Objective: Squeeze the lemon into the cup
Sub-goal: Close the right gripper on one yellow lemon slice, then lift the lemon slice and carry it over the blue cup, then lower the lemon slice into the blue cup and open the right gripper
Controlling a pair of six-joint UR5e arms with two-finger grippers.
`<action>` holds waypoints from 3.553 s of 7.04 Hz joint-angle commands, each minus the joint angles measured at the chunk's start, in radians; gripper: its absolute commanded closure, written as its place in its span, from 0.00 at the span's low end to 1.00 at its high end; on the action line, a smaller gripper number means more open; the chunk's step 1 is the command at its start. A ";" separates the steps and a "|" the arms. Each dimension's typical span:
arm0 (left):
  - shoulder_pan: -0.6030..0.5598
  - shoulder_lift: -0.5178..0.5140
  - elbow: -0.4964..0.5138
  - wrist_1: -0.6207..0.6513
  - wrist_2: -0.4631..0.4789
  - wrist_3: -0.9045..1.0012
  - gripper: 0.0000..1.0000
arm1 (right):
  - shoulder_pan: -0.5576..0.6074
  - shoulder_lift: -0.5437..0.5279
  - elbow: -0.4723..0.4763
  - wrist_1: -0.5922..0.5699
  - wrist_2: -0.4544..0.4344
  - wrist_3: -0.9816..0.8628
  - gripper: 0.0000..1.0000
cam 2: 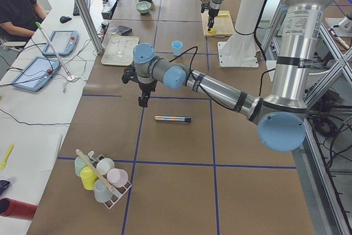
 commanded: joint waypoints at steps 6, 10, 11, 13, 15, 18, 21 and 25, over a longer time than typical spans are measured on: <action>0.000 -0.001 -0.004 0.000 -0.005 -0.001 0.00 | 0.021 -0.012 0.059 -0.011 0.017 -0.003 0.58; 0.000 -0.003 -0.005 0.000 -0.005 -0.001 0.00 | 0.113 0.004 0.134 -0.074 0.122 -0.003 0.58; 0.000 -0.004 -0.004 0.000 -0.005 -0.001 0.00 | 0.165 0.007 0.154 -0.074 0.178 -0.005 0.58; 0.000 -0.004 -0.004 0.000 -0.005 -0.001 0.00 | 0.240 0.094 0.154 -0.092 0.247 -0.006 0.58; 0.000 -0.006 -0.004 0.000 -0.006 -0.001 0.00 | 0.280 0.334 0.125 -0.287 0.261 -0.011 0.58; -0.002 -0.006 -0.004 0.002 -0.006 -0.001 0.00 | 0.323 0.609 -0.100 -0.351 0.200 -0.064 0.58; -0.002 -0.004 -0.007 0.002 -0.006 -0.001 0.00 | 0.352 0.792 -0.412 -0.235 0.177 -0.069 0.58; 0.000 -0.004 -0.007 0.002 -0.006 -0.002 0.00 | 0.368 0.808 -0.485 -0.205 0.178 -0.106 0.58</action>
